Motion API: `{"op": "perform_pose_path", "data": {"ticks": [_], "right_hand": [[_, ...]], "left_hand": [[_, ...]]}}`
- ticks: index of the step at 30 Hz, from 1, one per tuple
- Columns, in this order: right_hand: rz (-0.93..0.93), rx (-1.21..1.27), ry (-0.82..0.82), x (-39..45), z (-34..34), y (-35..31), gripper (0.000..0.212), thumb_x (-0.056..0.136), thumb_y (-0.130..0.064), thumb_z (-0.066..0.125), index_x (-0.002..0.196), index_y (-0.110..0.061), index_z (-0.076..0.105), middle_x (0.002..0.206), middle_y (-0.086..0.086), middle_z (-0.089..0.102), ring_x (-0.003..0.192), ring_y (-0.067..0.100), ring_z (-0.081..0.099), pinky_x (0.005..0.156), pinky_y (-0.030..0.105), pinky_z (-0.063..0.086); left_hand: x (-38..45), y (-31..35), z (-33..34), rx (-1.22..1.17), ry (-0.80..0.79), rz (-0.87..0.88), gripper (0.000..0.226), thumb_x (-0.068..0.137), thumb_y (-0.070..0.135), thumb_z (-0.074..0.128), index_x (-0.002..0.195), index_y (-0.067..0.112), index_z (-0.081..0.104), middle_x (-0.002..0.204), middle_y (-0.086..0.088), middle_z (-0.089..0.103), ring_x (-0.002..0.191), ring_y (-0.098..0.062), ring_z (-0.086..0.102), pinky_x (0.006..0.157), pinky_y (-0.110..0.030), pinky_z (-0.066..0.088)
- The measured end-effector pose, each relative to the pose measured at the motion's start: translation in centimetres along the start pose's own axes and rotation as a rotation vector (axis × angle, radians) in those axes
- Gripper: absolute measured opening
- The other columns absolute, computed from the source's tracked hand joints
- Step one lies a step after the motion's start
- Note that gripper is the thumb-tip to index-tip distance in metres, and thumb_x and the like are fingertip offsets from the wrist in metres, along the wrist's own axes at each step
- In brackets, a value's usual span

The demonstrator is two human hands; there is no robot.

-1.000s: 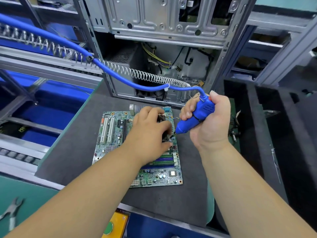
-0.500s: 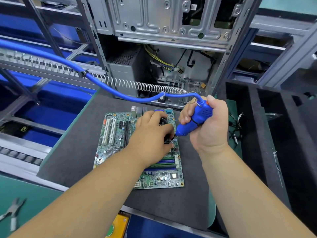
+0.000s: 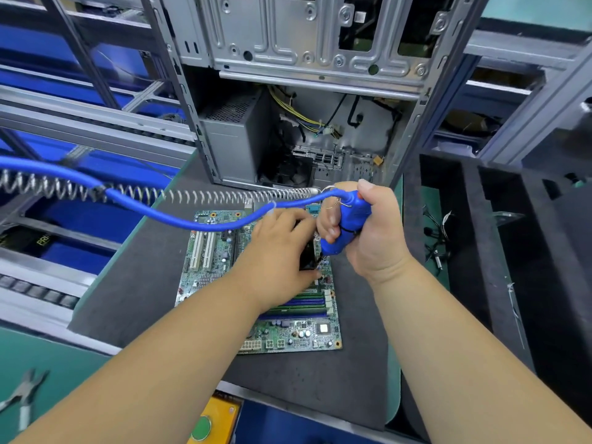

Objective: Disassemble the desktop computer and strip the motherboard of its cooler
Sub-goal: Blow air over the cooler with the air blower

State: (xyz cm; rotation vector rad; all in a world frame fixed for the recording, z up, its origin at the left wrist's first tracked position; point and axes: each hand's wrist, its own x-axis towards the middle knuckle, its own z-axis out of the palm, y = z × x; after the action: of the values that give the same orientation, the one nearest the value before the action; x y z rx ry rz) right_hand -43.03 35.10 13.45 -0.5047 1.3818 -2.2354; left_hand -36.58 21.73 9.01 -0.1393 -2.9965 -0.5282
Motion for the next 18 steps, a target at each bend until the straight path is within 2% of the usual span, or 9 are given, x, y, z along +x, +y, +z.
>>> {"op": "perform_pose_path", "data": {"ticks": [2,4,7,10,12,14,16,18], "right_hand": [[0.053,-0.017,-0.106,0.5,-0.2,-0.1,0.029,0.078,-0.03,0.038,0.06,-0.008,0.044,0.044,0.004,0.042,0.041,0.016,0.034,0.048,0.023,0.03],[0.105,-0.055,-0.177,0.9,-0.2,-0.1,0.031,0.072,-0.034,0.045,0.056,-0.007,0.049,0.044,0.003,0.044,0.04,0.015,0.035,0.047,0.023,0.03],[0.108,0.012,-0.185,1.3,-0.3,0.0,0.032,0.071,-0.037,0.049,0.055,-0.01,0.052,0.044,0.003,0.043,0.038,0.014,0.034,0.046,0.02,0.03],[0.087,0.081,-0.169,1.4,-0.7,0.1,0.037,0.08,-0.032,0.04,0.053,-0.01,0.052,0.043,0.002,0.043,0.038,0.013,0.033,0.045,0.019,0.03],[0.063,0.067,-0.164,1.0,-1.0,0.3,0.035,0.076,-0.036,0.043,0.051,-0.013,0.052,0.044,0.0,0.043,0.038,0.013,0.033,0.046,0.02,0.029],[0.034,0.055,-0.142,0.7,-1.1,0.5,0.035,0.072,-0.041,0.045,0.05,-0.014,0.051,0.045,0.0,0.042,0.038,0.014,0.035,0.047,0.022,0.025],[0.025,0.059,-0.105,0.5,-1.1,0.7,0.035,0.07,-0.042,0.047,0.05,-0.013,0.051,0.045,0.001,0.042,0.038,0.014,0.036,0.048,0.024,0.023],[0.012,0.066,-0.099,0.6,-1.0,0.7,0.034,0.07,-0.04,0.048,0.051,-0.011,0.05,0.046,0.002,0.044,0.038,0.014,0.036,0.047,0.021,0.027]], "left_hand": [[-0.3,-0.5,-0.7,-0.109,-0.013,-0.039,0.064,0.064,0.05,0.077,0.118,0.03,0.048,0.113,0.01,0.051,0.107,-0.02,0.047,0.09,-0.035,0.04],[-0.6,-0.9,-0.9,-0.176,-0.017,-0.101,0.064,0.06,0.06,0.072,0.114,0.038,0.046,0.103,0.015,0.05,0.098,-0.014,0.048,0.082,-0.028,0.041],[-0.4,-1.1,-0.6,-0.149,-0.049,-0.126,0.066,0.057,0.071,0.065,0.11,0.04,0.042,0.1,0.017,0.047,0.099,-0.013,0.046,0.082,-0.029,0.039],[-0.1,-1.0,0.0,-0.095,-0.056,-0.111,0.061,0.058,0.075,0.061,0.1,0.037,0.037,0.096,0.012,0.047,0.098,-0.017,0.044,0.085,-0.033,0.038],[0.1,-0.9,0.3,-0.089,-0.042,-0.123,0.061,0.055,0.078,0.055,0.093,0.032,0.039,0.091,0.01,0.048,0.093,-0.019,0.045,0.084,-0.035,0.04],[0.4,-1.0,0.4,-0.08,-0.037,-0.122,0.069,0.052,0.08,0.053,0.098,0.029,0.047,0.088,0.01,0.049,0.091,-0.019,0.046,0.084,-0.037,0.042],[0.8,-1.1,0.3,-0.111,-0.036,-0.115,0.076,0.05,0.077,0.063,0.11,0.031,0.052,0.088,0.012,0.048,0.094,-0.02,0.048,0.084,-0.036,0.043],[1.0,-1.2,0.1,-0.159,-0.024,-0.102,0.076,0.05,0.066,0.078,0.112,0.03,0.057,0.086,0.014,0.045,0.093,-0.02,0.05,0.082,-0.034,0.043]]}}
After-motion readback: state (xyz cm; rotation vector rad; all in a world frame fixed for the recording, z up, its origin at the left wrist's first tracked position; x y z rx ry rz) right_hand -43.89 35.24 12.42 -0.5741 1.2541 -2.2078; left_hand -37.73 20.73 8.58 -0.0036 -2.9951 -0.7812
